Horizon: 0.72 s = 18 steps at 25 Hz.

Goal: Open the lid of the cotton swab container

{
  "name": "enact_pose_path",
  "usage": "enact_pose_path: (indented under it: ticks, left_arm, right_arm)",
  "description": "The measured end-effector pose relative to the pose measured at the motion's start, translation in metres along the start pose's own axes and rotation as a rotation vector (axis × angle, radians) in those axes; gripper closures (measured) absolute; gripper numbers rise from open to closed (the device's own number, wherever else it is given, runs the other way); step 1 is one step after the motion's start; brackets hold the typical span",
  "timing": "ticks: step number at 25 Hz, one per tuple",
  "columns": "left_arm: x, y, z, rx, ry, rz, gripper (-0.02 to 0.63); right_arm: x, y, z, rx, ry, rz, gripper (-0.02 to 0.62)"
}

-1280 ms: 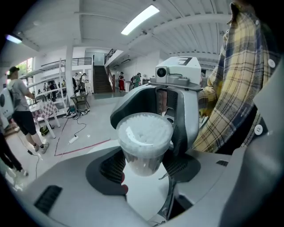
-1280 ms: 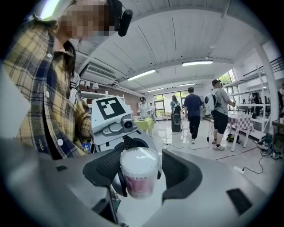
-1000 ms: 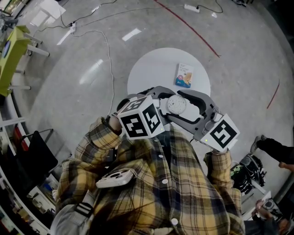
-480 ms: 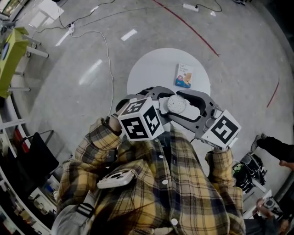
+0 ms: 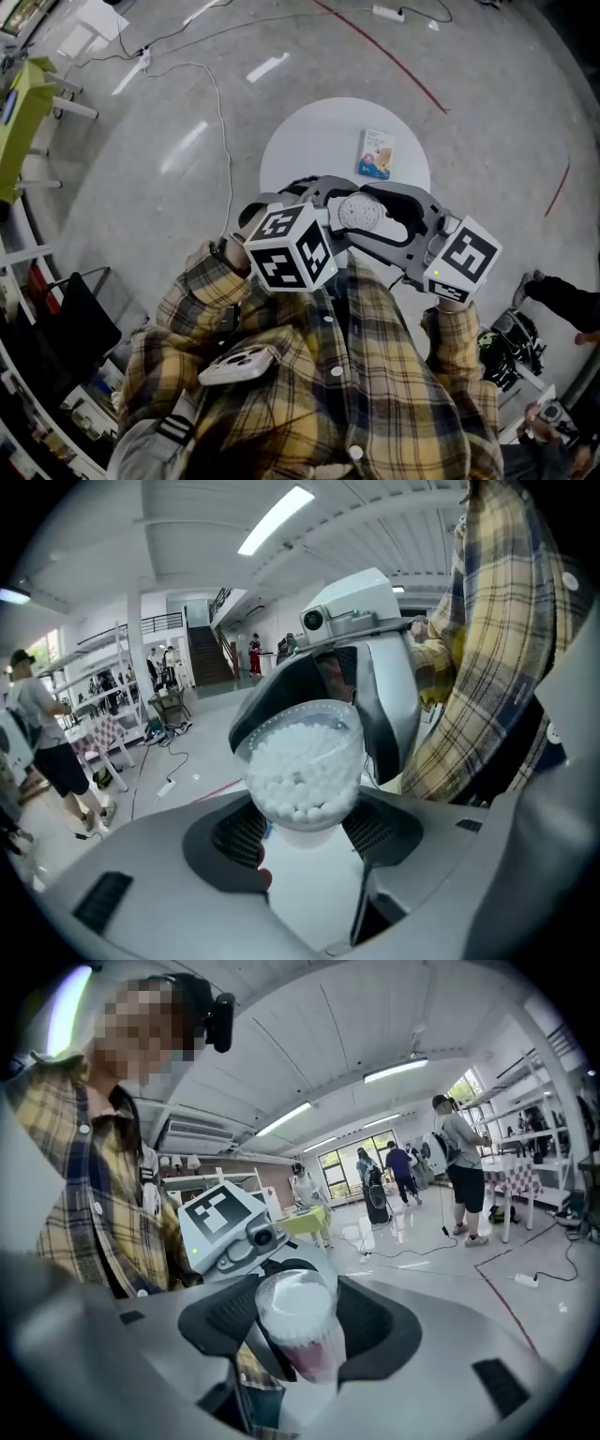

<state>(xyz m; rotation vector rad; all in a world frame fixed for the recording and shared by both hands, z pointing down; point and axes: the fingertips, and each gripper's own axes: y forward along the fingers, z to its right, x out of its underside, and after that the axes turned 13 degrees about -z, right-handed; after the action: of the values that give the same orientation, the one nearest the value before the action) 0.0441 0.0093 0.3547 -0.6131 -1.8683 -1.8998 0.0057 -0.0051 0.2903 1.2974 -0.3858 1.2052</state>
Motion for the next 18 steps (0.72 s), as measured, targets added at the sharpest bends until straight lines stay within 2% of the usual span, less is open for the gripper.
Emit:
enact_pose_path:
  ticks: [8,14,18]
  left_arm:
    - [0.006,-0.002,0.003,0.0,0.005,-0.003,0.342]
    - [0.01,-0.002,0.003,0.018,-0.005,0.003,0.342]
    - [0.013,0.001,0.006,0.027,-0.005,-0.009,0.342]
  right_arm:
    - [-0.001,0.003,-0.002,-0.052,0.08,-0.018,0.324]
    - [-0.001,0.006,-0.001,-0.051,0.101,-0.021,0.318]
    - [-0.005,-0.001,0.0,-0.03,0.108,0.017,0.318]
